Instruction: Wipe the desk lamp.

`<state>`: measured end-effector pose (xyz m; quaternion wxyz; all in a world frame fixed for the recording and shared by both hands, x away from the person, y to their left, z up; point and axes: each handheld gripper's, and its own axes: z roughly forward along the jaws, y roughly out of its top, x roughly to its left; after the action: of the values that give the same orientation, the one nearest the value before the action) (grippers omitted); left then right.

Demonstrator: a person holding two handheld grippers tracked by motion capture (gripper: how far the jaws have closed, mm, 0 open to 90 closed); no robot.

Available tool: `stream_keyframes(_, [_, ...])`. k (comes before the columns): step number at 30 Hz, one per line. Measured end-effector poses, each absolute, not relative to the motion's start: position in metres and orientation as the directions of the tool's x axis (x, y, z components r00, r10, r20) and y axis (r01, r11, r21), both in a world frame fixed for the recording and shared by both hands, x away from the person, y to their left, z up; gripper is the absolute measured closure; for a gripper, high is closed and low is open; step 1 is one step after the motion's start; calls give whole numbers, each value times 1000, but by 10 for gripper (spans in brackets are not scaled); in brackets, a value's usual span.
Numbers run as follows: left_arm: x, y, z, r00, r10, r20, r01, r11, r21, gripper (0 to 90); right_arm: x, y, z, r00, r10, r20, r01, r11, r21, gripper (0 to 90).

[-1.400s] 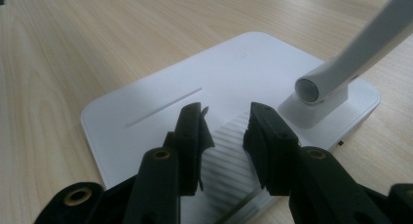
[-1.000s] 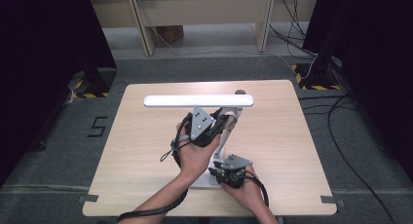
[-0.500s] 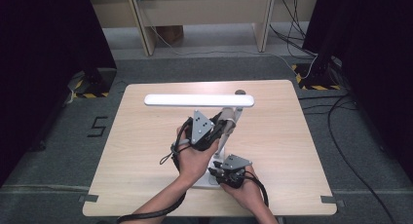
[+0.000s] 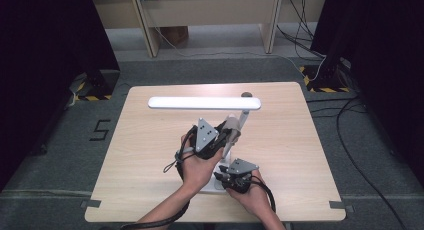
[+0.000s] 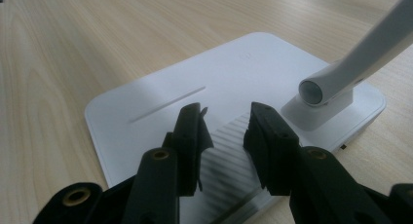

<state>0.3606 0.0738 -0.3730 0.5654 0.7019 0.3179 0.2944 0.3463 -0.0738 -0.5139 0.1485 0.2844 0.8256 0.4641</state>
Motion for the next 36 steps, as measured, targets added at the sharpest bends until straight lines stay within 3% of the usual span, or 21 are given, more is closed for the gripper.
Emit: stream_keyframes(36, [362,83,-410,647,760,60,171,-221,960,800,346,-74,-514,-796,605,17,329,409,852,661])
